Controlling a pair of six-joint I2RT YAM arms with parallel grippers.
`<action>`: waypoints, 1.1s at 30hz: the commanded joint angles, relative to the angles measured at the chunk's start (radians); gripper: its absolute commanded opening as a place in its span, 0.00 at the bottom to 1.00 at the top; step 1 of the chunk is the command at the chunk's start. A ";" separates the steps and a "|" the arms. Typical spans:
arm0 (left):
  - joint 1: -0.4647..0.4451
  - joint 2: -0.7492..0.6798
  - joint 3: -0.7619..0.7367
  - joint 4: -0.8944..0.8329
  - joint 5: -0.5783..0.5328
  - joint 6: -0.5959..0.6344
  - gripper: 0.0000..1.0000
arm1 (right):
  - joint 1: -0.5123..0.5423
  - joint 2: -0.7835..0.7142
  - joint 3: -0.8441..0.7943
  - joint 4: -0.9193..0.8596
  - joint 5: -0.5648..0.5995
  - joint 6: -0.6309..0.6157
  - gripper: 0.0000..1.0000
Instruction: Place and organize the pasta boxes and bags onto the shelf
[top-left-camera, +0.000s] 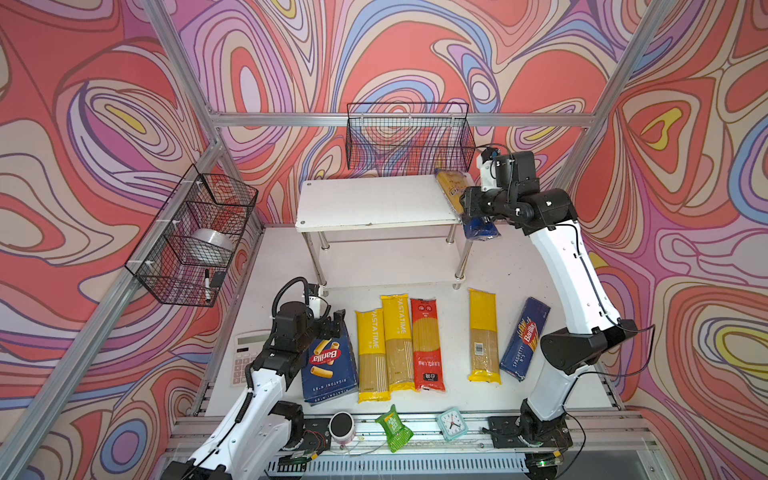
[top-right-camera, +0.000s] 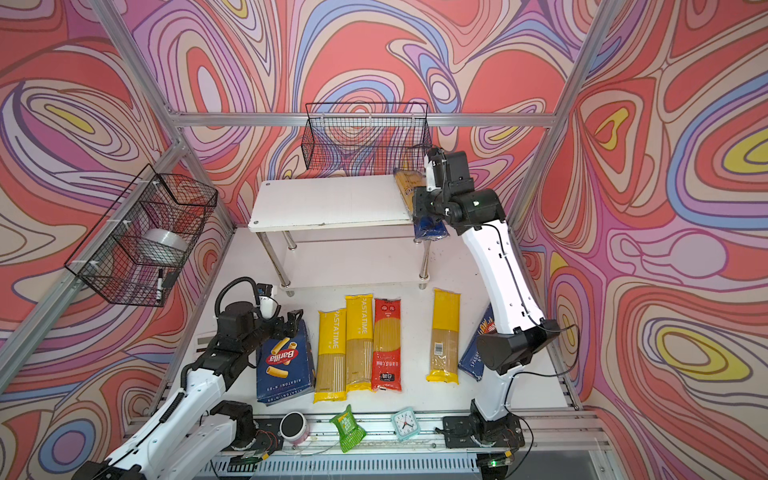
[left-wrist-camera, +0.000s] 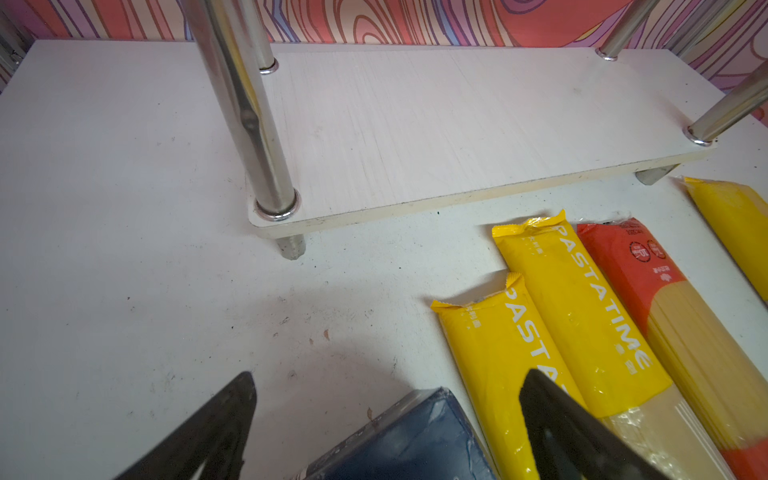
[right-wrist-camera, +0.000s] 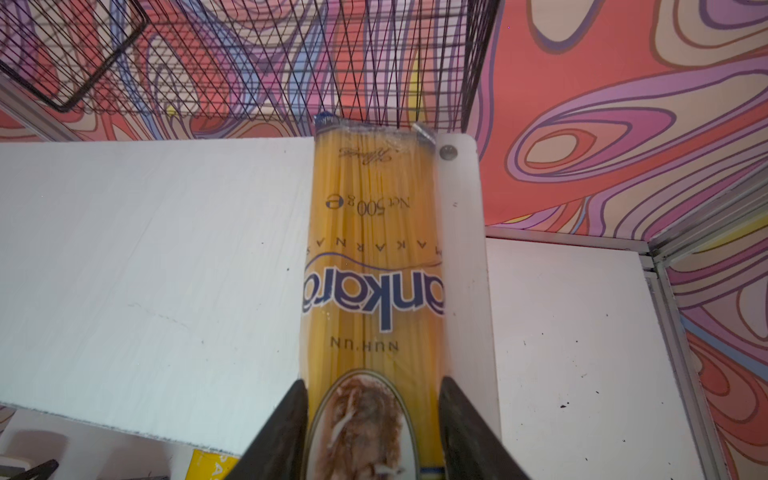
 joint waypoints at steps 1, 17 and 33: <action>-0.004 -0.004 0.001 0.017 0.009 0.016 1.00 | -0.005 -0.065 0.024 0.041 0.014 -0.013 0.51; -0.004 -0.013 0.000 0.012 -0.015 0.008 1.00 | -0.005 -0.459 -0.353 0.054 -0.118 -0.015 0.43; -0.004 -0.018 -0.004 0.010 -0.017 0.003 1.00 | -0.005 -0.594 -0.651 0.161 -0.184 0.043 0.39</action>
